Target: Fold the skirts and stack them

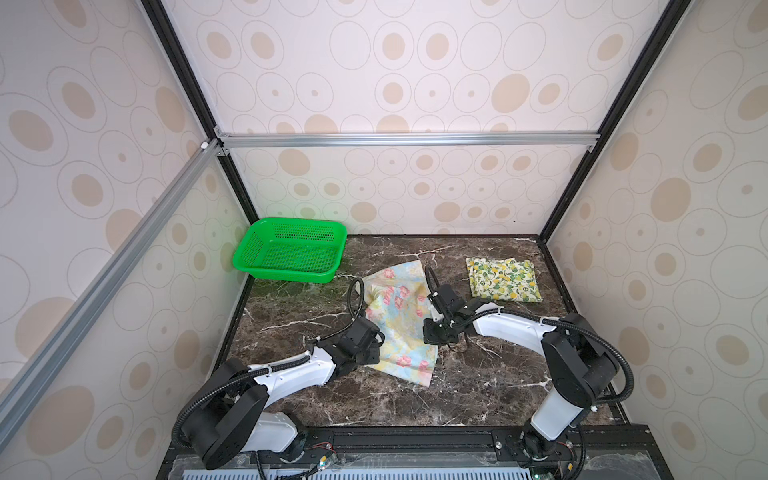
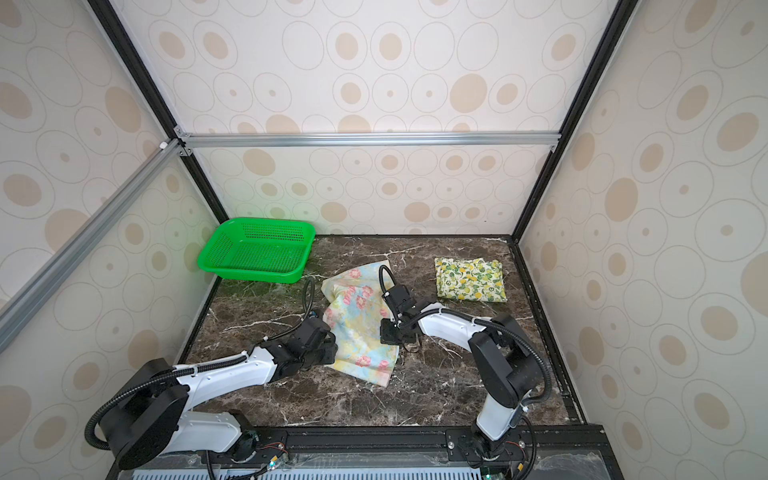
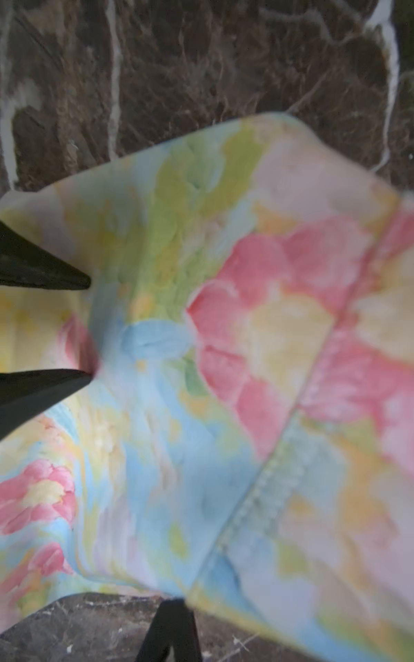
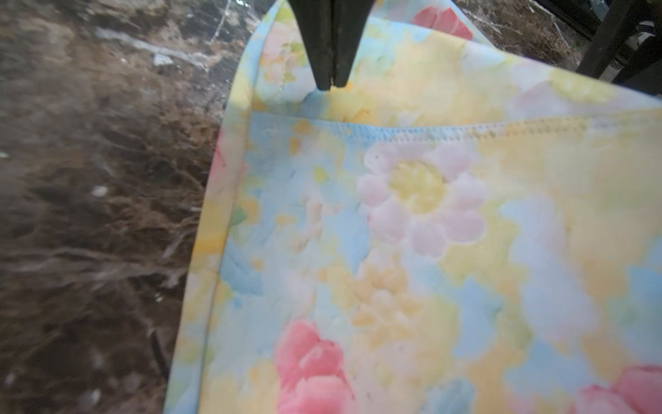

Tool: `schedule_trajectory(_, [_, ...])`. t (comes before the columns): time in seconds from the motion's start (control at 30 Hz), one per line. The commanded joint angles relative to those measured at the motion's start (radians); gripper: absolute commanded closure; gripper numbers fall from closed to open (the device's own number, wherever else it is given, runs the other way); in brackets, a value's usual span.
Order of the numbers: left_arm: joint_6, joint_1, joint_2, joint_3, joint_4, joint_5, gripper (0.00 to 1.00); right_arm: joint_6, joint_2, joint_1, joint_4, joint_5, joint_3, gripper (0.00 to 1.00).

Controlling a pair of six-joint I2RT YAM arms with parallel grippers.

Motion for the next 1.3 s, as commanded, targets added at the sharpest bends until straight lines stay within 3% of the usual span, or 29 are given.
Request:
schedule_trajectory(0.0, [-0.039,-0.010,0.002,-0.027,0.078,0.029,0.63,0.031,0.051,0.002,0.046,0.006,-0.002,0.96])
schedule_trajectory(0.2, [-0.134,-0.111,0.057,-0.060,0.154,0.064,0.64,-0.036,0.187,-0.009,-0.026,0.094,0.130,0.98])
schedule_trajectory(0.43, [-0.227,-0.234,0.212,-0.029,0.318,0.118,0.65,-0.108,0.326,-0.098,-0.029,0.073,0.291,0.99])
schedule_trajectory(0.57, [-0.215,-0.275,0.317,0.087,0.332,0.156,0.68,-0.155,0.315,-0.167,-0.033,0.066,0.333,0.99])
schedule_trajectory(0.67, [-0.190,-0.276,0.293,0.154,0.300,0.153,0.68,-0.210,0.248,-0.184,-0.080,0.098,0.340,0.97])
schedule_trajectory(0.73, [-0.157,-0.267,0.244,0.198,0.221,0.116,0.66,-0.234,0.189,-0.183,-0.118,0.112,0.329,0.93])
schedule_trajectory(0.97, [-0.083,-0.117,-0.047,0.204,-0.043,0.036,0.46,-0.183,-0.076,-0.139,-0.112,0.055,0.123,0.62])
schedule_trajectory(1.13, [-0.051,-0.005,-0.233,0.121,-0.205,-0.001,0.25,-0.182,-0.180,-0.020,-0.163,0.083,0.047,0.54])
schedule_trajectory(1.27, [-0.049,0.062,-0.297,0.058,-0.265,-0.015,0.19,-0.147,-0.190,0.081,-0.160,0.047,0.003,0.50])
